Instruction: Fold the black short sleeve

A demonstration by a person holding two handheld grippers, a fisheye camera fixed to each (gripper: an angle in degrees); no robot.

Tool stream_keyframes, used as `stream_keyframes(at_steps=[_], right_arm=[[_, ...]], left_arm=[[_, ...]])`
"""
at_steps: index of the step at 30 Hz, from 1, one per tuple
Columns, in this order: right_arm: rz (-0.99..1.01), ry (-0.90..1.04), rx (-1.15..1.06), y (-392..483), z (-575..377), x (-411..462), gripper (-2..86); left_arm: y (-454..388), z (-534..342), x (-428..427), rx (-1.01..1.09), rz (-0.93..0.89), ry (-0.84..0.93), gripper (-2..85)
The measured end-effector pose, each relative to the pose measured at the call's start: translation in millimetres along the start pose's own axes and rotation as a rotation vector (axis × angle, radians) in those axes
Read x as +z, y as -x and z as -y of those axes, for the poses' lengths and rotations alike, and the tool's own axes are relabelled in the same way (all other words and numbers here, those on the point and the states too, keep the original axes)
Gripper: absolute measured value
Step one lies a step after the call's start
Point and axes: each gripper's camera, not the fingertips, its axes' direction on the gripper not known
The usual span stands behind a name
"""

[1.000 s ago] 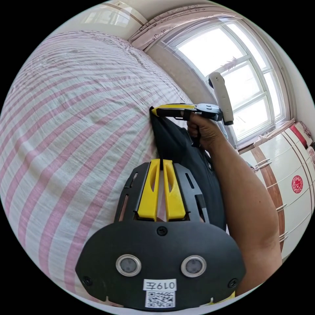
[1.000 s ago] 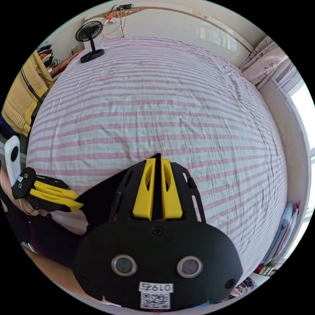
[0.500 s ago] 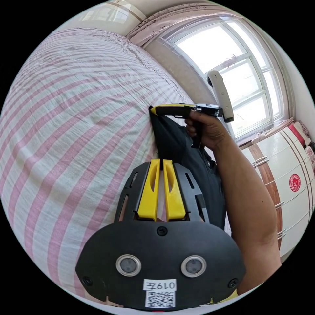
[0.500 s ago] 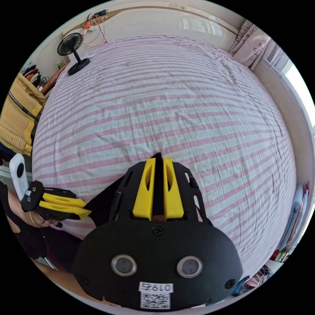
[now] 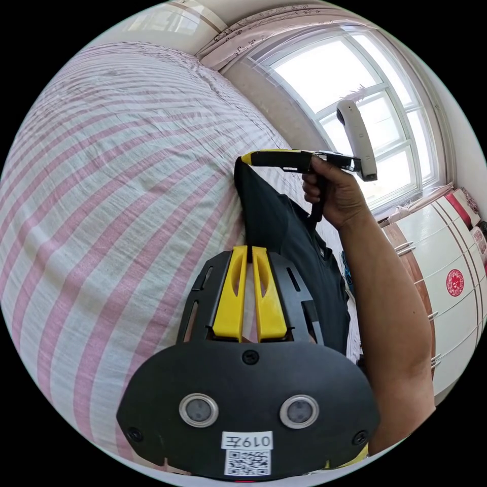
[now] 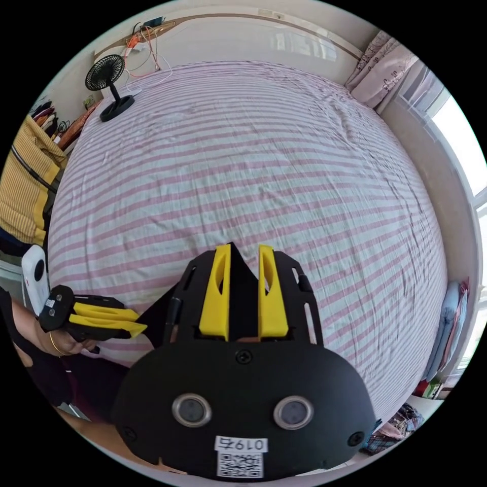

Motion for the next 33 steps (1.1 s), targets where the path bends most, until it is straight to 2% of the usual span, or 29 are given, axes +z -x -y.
stream_keyframes(at_steps=[2, 4, 11, 18, 25, 33], right_arm=[[0.026, 0.025, -0.009, 0, -1, 4, 6.9], [0.101, 0.141, -0.04, 2, 0, 22, 5.9], [0.024, 0.196, -0.087, 6, 1, 15, 5.4], [0.011, 0.107, -0.016, -19, -8, -19, 1.9], [0.117, 0.133, 0.027, -29, -28, 3, -0.6], [0.074, 0.19, 0.028, -18, -30, 24, -0.7]], left_arm=[[0, 0, -1, -0.001, -0.003, 0.006, 1.4], [0, -1, -2, -0.002, -0.006, 0.006, 1.4], [0, -3, -6, -0.006, -0.011, 0.007, 1.8], [0, -6, -11, -0.015, -0.025, 0.003, 1.8], [1, -8, -15, -0.036, -0.043, 0.012, 2.0], [-13, -6, -24, 0.021, 0.017, 0.084, 4.4]])
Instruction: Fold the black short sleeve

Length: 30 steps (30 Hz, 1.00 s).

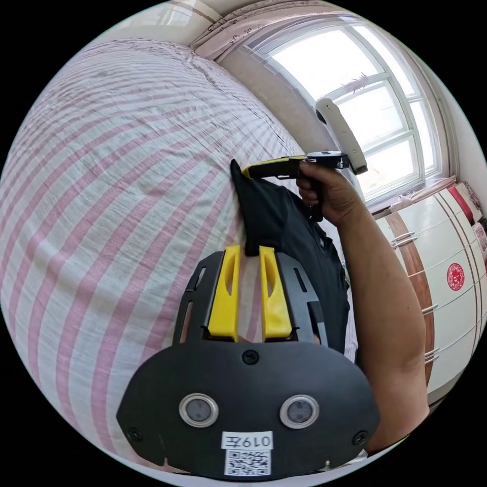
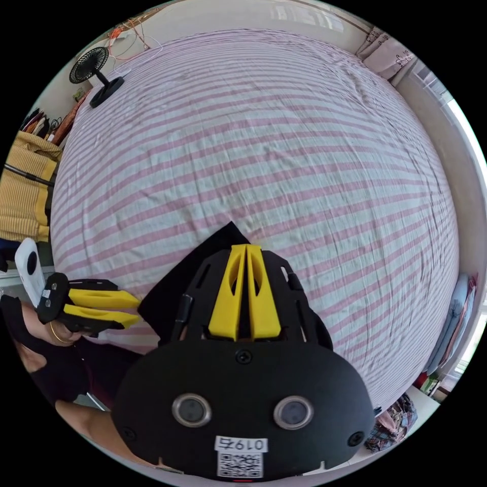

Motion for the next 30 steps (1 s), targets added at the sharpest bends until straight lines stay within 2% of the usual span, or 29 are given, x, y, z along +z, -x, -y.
stream_keyframes(at_steps=[9, 13, 15, 17, 21, 30], right_arm=[[-0.031, -0.085, 0.004, 6, -27, -8, -0.7], [-0.022, -0.274, 0.041, 0, -51, -40, -0.7], [-0.027, -0.307, 0.095, -12, -65, -48, -0.7], [-0.021, -0.298, 0.141, -27, -82, -48, -0.7], [0.015, -0.29, 0.235, -57, -128, -43, -0.7], [-0.077, -0.293, 0.176, -52, -164, -22, -0.2]], left_arm=[[-5, -6, -24, 0.001, 0.141, -0.073, 4.3], [-27, -22, -35, 0.123, 0.002, -0.256, 1.9], [-34, -24, -27, 0.174, -0.029, -0.228, 1.4], [-31, -21, -11, 0.171, -0.038, -0.124, 1.0], [-22, -21, -3, 0.153, -0.047, -0.092, 0.9], [-47, -29, 2, 0.312, -0.164, -0.069, 1.0]])
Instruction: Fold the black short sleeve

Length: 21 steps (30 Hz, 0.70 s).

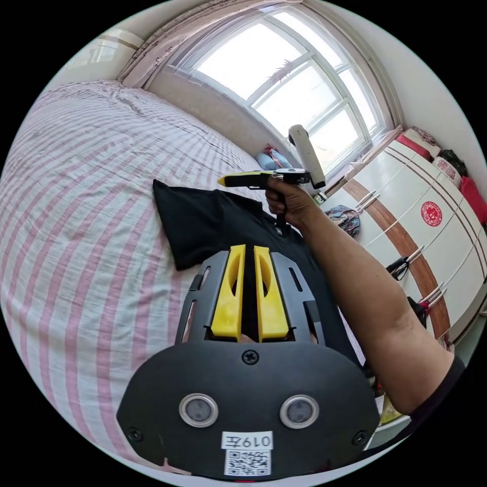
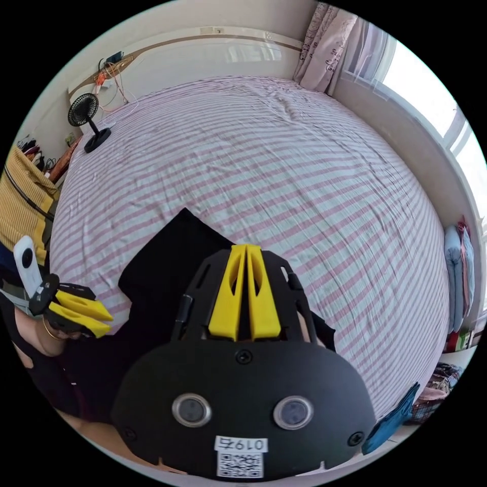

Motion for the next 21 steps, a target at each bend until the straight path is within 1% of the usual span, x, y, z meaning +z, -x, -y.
stream_keyframes(at_steps=[2, 4, 5, 6, 8, 10, 12, 14, 17, 19, 21], right_arm=[[0.011, -0.006, -0.006, -2, -3, 2, 0.8], [0.034, -0.03, 0.011, -9, -7, 1, 5.9], [0.039, -0.033, 0.013, -11, -7, 1, 6.9], [0.058, -0.025, 0.014, -14, -9, 3, 9.1], [0.086, 0.026, 0.013, -19, -8, 10, 9.9], [0.087, 0.085, -0.008, -20, -9, 20, 9.4], [0.06, 0.09, -0.002, -22, -9, 23, 8.7], [0.061, 0.059, 0.012, -25, -7, 21, 7.8], [0.121, -0.012, 0.039, -32, -2, 15, 5.7], [0.161, -0.018, 0.027, -30, 7, 20, 5.3], [0.17, 0.001, -0.001, -22, 16, 27, 5.2]], left_arm=[[-5, 1, 7, 0.043, 0.002, 0.047, 1.1], [-6, 1, 10, 0.049, 0.026, 0.07, 1.1], [-5, 1, 11, 0.046, 0.024, 0.076, 1.1], [-4, 1, 11, 0.042, 0.018, 0.08, 1.2], [5, 2, 11, -0.006, -0.003, 0.087, 1.2], [12, 3, 10, -0.038, -0.013, 0.084, 1.2], [18, 3, 7, -0.07, -0.013, 0.066, 1.1], [24, 2, -2, -0.111, 0.011, -0.006, 1.0], [37, -1, -13, -0.182, 0.022, -0.109, 0.9], [45, -2, -15, -0.224, 0.004, -0.127, 0.8], [51, 0, -11, -0.254, -0.002, -0.099, 0.7]])
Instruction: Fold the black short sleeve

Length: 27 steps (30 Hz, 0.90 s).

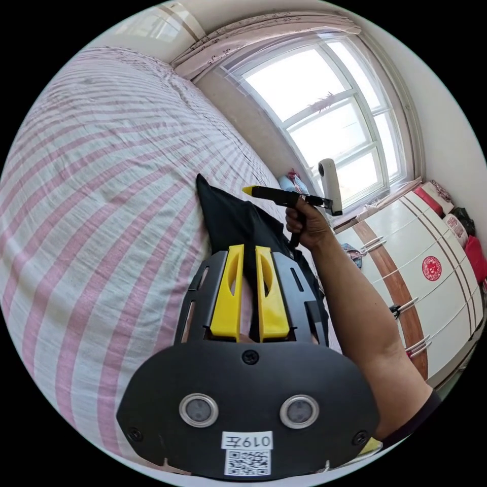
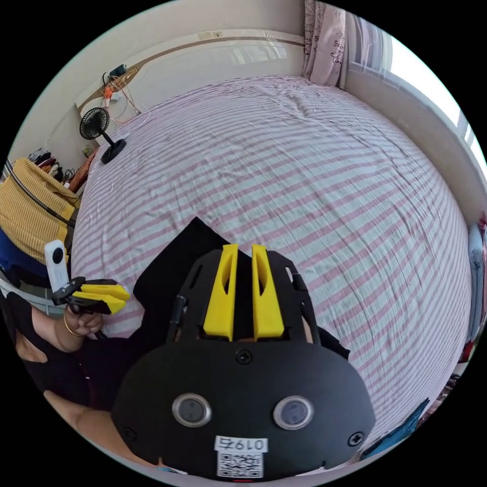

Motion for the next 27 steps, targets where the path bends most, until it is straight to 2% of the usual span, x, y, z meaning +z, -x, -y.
stream_keyframes(at_steps=[8, 12, 17, 23, 27], right_arm=[[-0.028, 0.15, -0.097, 30, 29, 48, 6.4], [-0.052, 0.171, -0.127, 39, 32, 58, 0.4], [-0.081, 0.16, -0.135, 47, 31, 63, -0.8], [-0.157, 0.134, -0.15, 64, 17, 82, -0.1], [-0.19, 0.157, -0.169, 70, 5, 83, 4.6]], left_arm=[[-3, 8, 14, -0.012, 0.113, 0.076, 0.8], [0, 13, 16, -0.032, 0.115, 0.086, 0.8], [-1, 19, 20, -0.043, 0.16, 0.095, 1.0], [-1, 26, 25, -0.053, 0.178, 0.108, 1.3], [0, 31, 27, -0.051, 0.173, 0.118, 1.3]])
